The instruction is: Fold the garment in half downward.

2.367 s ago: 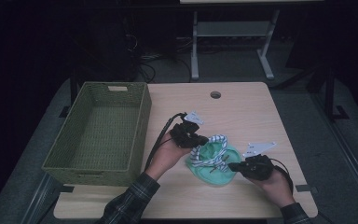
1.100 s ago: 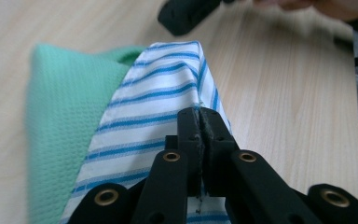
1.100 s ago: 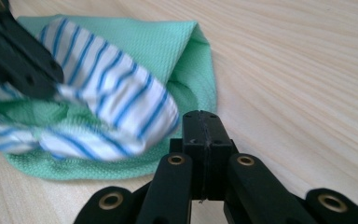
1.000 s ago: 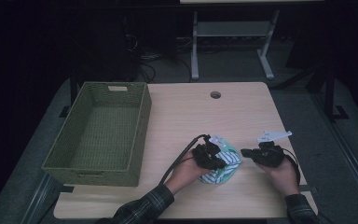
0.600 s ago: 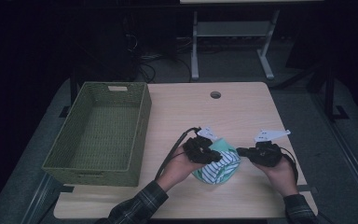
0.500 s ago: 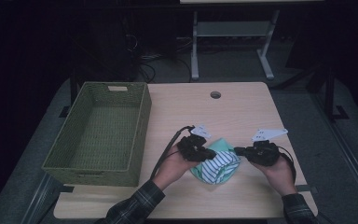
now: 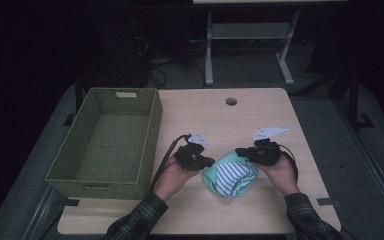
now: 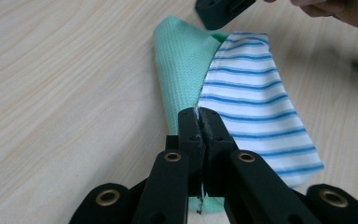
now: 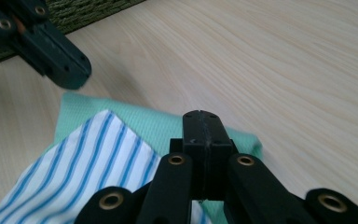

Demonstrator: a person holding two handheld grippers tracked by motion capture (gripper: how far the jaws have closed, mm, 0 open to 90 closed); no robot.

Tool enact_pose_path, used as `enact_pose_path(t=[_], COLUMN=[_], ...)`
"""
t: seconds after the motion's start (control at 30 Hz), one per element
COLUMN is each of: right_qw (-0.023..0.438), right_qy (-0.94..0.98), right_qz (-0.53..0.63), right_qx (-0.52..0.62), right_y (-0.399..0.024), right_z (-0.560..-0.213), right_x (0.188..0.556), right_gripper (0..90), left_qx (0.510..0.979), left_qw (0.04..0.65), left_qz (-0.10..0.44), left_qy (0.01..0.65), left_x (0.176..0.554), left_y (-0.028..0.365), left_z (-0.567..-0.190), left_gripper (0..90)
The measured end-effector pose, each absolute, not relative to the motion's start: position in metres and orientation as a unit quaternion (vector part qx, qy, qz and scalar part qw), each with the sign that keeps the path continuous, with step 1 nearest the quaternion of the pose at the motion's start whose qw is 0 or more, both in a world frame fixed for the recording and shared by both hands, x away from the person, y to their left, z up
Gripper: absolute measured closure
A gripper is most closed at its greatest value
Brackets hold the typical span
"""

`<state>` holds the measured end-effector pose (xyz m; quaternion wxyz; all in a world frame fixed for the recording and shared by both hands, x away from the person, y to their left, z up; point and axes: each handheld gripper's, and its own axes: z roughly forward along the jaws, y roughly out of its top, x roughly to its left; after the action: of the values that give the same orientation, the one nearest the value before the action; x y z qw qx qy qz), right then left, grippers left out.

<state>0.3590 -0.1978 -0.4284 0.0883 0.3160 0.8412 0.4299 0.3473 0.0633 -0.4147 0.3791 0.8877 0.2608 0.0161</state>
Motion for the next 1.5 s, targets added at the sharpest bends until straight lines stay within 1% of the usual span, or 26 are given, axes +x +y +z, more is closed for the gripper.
enact_pose_path(t=[0.17,0.27,0.3,0.57,0.6,0.8,0.9,0.93,0.97,1.07,1.27,1.33,1.5], right_qw=[0.075,0.071,0.068,0.054,0.054,0.056,0.069,0.072,0.069,0.071,0.078,0.079,0.092], right_qy=[0.844,0.850,0.852,0.856,0.857,0.856,0.857,0.857,0.855,0.855,0.855,0.852,0.852], right_qz=[0.424,0.417,0.412,0.394,0.393,0.388,0.379,0.378,0.380,0.379,0.379,0.384,0.378], right_qx=[0.318,0.314,0.315,0.329,0.329,0.336,0.343,0.343,0.347,0.347,0.346,0.348,0.350], right_y=[-0.184,-0.179,-0.177,-0.175,-0.175,-0.179,-0.185,-0.186,-0.188,-0.188,-0.191,-0.193,-0.201], right_z=[-0.436,-0.445,-0.448,-0.466,-0.467,-0.469,-0.469,-0.470,-0.470,-0.470,-0.464,-0.460,-0.457], right_x=[0.368,0.372,0.373,0.378,0.378,0.379,0.379,0.380,0.380,0.379,0.376,0.374,0.373], right_gripper=[89.8,89.8,89.8,89.8,89.8,90.0,90.0,90.0,90.0,90.0,89.6,89.6,89.7], left_qx=[0.890,0.893,0.899,0.905,0.912,0.912,0.912,0.913,0.920,0.916,0.911,0.905,0.903], left_qw=[0.372,0.362,0.353,0.330,0.317,0.313,0.310,0.306,0.285,0.296,0.311,0.324,0.344], left_qz=[0.014,0.015,0.016,0.008,0.010,0.020,0.023,0.026,0.039,0.030,0.031,0.029,0.019], left_qy=[0.262,0.266,0.258,0.268,0.259,0.265,0.268,0.270,0.265,0.268,0.269,0.274,0.259], left_x=[0.350,0.352,0.354,0.358,0.359,0.354,0.353,0.353,0.353,0.356,0.355,0.351,0.337], left_y=[0.055,0.051,0.051,0.044,0.045,0.052,0.057,0.058,0.058,0.060,0.062,0.064,0.064], left_z=[-0.423,-0.430,-0.432,-0.449,-0.450,-0.451,-0.450,-0.450,-0.452,-0.453,-0.445,-0.441,-0.429], left_gripper=[87.6,87.6,87.6,88.6,89.2,89.6,89.6,89.6,89.6,89.5,88.6,88.6,88.6])
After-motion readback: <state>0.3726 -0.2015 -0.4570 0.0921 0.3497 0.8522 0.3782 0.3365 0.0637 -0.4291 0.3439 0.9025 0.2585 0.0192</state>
